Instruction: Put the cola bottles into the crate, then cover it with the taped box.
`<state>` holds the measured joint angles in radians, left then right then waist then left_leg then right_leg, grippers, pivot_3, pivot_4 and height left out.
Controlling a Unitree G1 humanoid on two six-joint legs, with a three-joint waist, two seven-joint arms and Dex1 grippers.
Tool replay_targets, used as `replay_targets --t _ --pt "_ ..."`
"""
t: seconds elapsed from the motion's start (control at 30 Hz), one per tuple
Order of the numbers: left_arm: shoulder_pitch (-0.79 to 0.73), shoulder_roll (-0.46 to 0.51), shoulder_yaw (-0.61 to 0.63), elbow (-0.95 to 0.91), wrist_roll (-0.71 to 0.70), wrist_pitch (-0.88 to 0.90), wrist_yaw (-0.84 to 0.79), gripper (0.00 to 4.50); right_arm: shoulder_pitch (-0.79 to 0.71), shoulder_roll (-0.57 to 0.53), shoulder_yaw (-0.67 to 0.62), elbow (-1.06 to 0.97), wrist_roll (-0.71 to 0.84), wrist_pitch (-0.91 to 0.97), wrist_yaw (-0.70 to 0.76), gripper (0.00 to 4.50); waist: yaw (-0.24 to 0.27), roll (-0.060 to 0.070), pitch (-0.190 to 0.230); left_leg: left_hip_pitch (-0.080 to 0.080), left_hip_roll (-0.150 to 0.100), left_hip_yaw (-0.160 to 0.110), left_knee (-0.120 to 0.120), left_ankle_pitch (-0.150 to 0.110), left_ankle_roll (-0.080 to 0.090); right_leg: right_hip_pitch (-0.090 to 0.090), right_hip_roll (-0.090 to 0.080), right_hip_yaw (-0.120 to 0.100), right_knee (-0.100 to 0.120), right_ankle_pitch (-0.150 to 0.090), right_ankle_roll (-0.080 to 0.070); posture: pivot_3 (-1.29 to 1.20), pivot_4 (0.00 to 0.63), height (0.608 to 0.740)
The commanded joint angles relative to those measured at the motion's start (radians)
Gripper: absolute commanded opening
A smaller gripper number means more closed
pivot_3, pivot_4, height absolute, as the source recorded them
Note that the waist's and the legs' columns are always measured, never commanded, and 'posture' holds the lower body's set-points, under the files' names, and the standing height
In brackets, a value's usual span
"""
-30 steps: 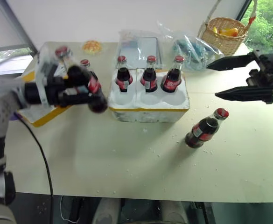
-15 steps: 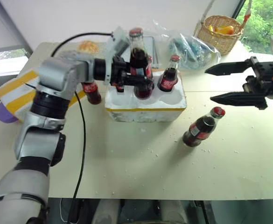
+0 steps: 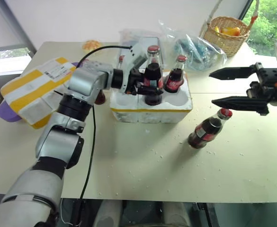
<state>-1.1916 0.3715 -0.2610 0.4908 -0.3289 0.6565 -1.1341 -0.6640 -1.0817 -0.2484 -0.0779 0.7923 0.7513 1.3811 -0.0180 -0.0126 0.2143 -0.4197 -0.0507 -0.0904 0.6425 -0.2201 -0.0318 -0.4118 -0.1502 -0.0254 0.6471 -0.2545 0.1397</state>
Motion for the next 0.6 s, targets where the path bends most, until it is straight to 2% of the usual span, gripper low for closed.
replay_targets --t 0.03,0.13,0.17,0.23,0.47,0.6 --pt "-0.009 -0.001 0.0 -0.032 0.032 -0.055 -0.02 2.84 -0.016 0.003 -0.034 -0.022 0.025 -0.007 -0.012 4.5 0.002 0.0 0.0 0.0 0.0 0.0 0.0 0.0 0.0 0.0 0.0 0.0 0.0 0.0 0.0 0.0 0.15 0.737" --pt "0.015 0.007 -0.033 -0.045 0.083 -0.092 -0.033 2.84 -0.012 0.009 -0.03 -0.022 0.024 -0.011 -0.016 4.5 0.004 0.0 0.0 -0.002 -0.001 0.0 0.002 0.0 0.0 0.0 0.0 0.0 0.0 0.001 0.001 0.0 0.15 0.737" --pt "0.023 0.009 -0.04 -0.049 0.098 -0.104 -0.034 3.88 -0.01 0.01 -0.028 -0.022 0.024 -0.013 -0.017 4.5 0.004 0.0 0.0 -0.002 -0.001 0.0 0.003 0.0 0.0 0.0 0.0 0.0 0.0 0.001 0.001 0.0 0.15 0.737" --pt "0.037 0.013 -0.047 -0.062 0.11 -0.112 -0.045 4.46 -0.012 0.012 -0.023 -0.018 0.021 -0.016 -0.017 4.5 0.004 0.0 0.0 -0.003 -0.001 0.0 0.004 0.0 0.0 0.0 -0.001 0.0 0.0 0.002 0.002 0.0 0.15 0.737" --pt "0.076 0.046 -0.007 -0.168 0.105 -0.083 -0.042 4.46 -0.018 0.007 0.003 0.001 -0.012 -0.041 -0.007 4.5 0.004 0.0 0.0 -0.003 -0.001 -0.001 0.006 0.0 0.0 0.0 -0.001 0.0 0.0 0.003 0.002 0.0 0.15 0.737" --pt "0.107 0.133 0.094 -0.325 0.044 0.01 -0.019 4.46 -0.019 0.002 0.023 0.018 -0.049 -0.068 -0.006 4.5 -0.002 0.0 0.0 -0.003 -0.001 -0.001 0.006 0.0 0.0 0.0 0.0 0.0 0.0 0.003 0.002 0.0 0.15 0.737"
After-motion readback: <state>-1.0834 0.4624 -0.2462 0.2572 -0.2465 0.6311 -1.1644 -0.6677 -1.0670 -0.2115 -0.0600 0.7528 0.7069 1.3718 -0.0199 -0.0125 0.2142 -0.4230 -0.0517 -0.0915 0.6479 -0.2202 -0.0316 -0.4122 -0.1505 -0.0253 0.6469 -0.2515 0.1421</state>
